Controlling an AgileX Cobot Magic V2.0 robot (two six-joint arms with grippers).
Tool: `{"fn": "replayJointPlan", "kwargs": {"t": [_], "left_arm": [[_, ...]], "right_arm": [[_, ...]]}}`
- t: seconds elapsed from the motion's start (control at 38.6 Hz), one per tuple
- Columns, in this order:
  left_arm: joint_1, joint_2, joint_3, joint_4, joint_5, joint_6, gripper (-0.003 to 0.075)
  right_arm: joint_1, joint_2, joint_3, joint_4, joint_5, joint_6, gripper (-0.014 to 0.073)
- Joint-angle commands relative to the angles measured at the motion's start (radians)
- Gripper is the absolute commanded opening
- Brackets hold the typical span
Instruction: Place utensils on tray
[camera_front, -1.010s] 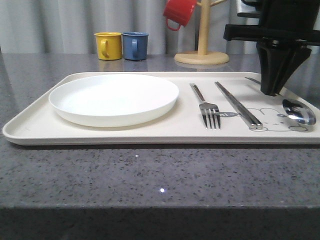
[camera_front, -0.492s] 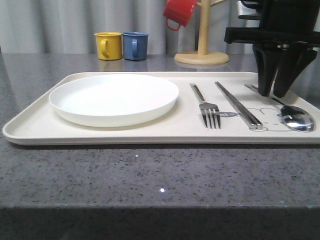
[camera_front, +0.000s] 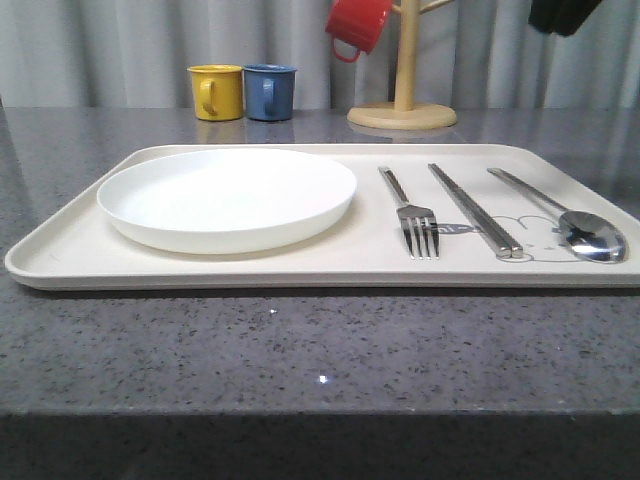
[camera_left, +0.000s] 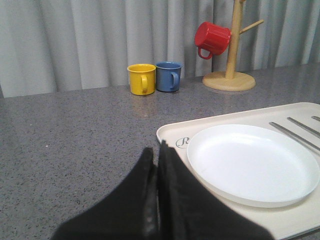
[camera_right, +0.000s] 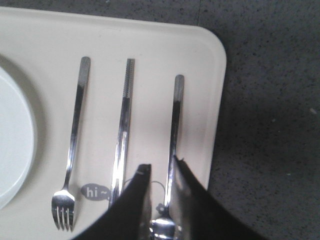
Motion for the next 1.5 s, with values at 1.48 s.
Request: {"fn": "replayJointPlan", "kwargs": {"t": [1.48], "left_arm": [[0.001, 0.008, -0.028, -0.006, -0.083, -0.008, -0.0018]], "right_arm": [[-0.001, -1.432, 1.274, -0.052, -0.913, -0.163, -0.0069]]}}
